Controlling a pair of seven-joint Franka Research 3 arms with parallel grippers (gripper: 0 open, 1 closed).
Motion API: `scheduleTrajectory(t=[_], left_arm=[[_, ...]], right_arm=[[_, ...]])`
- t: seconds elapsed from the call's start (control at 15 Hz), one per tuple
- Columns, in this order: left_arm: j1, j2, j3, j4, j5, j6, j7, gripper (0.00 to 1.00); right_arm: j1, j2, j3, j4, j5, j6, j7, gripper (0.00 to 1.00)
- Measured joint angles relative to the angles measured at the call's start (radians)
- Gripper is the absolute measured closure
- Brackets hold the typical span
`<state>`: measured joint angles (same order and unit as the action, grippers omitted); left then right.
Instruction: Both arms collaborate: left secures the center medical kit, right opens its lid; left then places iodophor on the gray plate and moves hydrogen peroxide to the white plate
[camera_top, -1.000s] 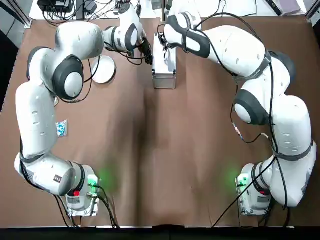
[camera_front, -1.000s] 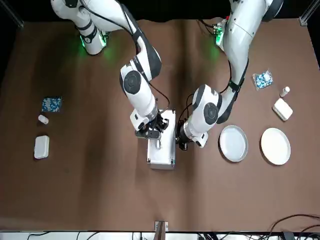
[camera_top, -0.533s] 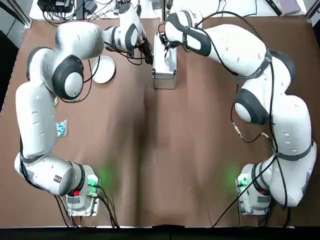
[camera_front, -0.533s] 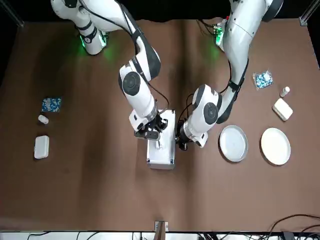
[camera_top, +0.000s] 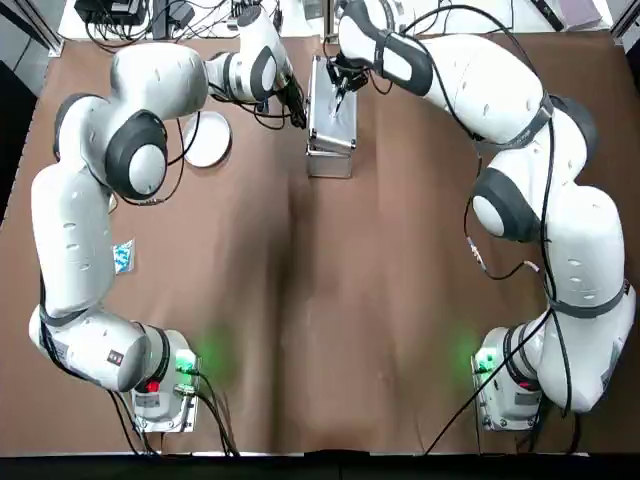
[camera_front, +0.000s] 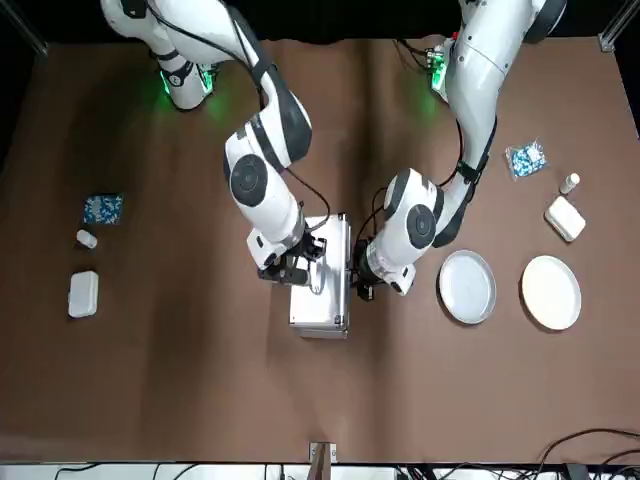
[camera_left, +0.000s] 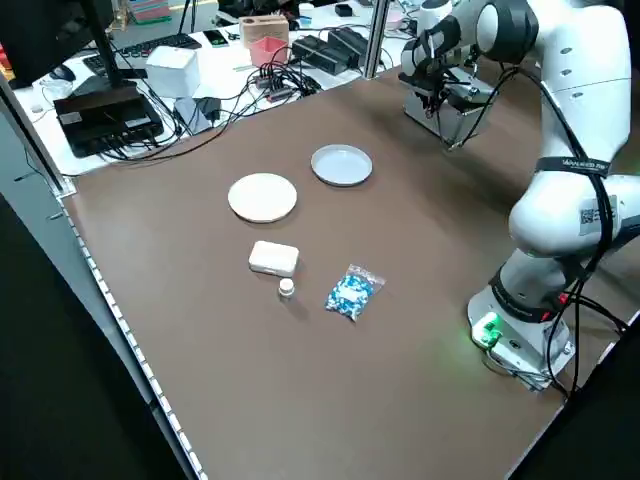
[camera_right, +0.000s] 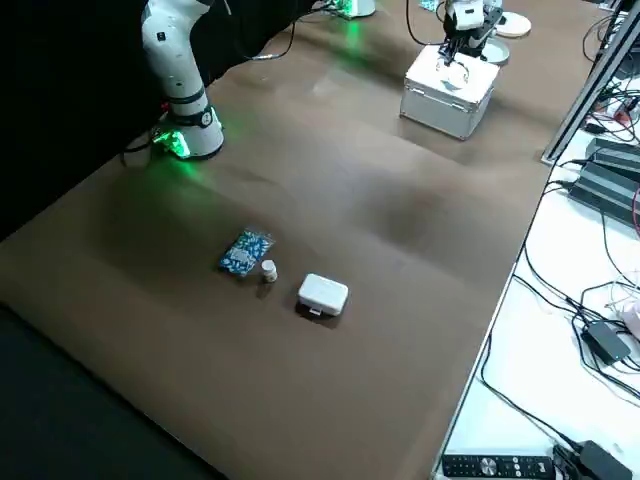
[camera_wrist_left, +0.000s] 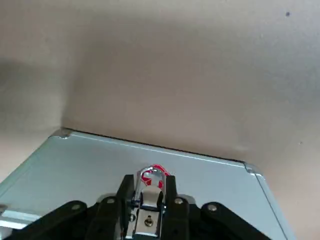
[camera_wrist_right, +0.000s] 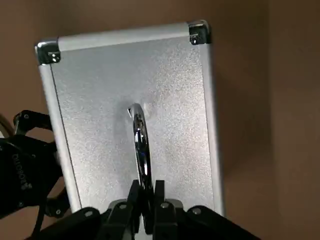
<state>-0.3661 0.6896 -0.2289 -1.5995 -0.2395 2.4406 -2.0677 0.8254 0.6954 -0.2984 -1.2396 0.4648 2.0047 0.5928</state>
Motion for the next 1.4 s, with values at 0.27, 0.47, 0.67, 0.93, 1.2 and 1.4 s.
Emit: scheduleTrajectory(t=[0.27,0.47,0.67,0.93,1.2,1.4], left_arm=[[0.000,0.000,0.000,0.001,0.000,-0.001,0.000,0.70],[0.000,0.000,0.000,0.001,0.000,-0.001,0.000,0.70],[0.000,0.000,0.000,0.002,0.000,-0.001,0.000,0.70],[0.000,0.000,0.001,0.001,0.002,-0.003,0.000,0.70],[0.000,0.000,0.000,0.003,0.003,-0.003,0.000,0.70],[0.000,0.000,0.000,0.003,0.003,-0.003,0.000,0.70]], right_arm=[[-0.038,-0.013,0.006,0.011,0.022,-0.066,-0.031,0.87],[-0.056,-0.020,0.010,0.010,0.028,-0.093,-0.057,0.87],[-0.078,-0.032,0.012,0.009,0.029,-0.130,-0.071,0.87],[-0.130,-0.067,0.001,-0.041,0.015,-0.214,-0.150,0.87],[-0.167,-0.070,0.008,-0.065,0.049,-0.229,-0.218,0.87],[-0.175,-0.070,0.011,-0.068,0.055,-0.232,-0.236,0.87]])
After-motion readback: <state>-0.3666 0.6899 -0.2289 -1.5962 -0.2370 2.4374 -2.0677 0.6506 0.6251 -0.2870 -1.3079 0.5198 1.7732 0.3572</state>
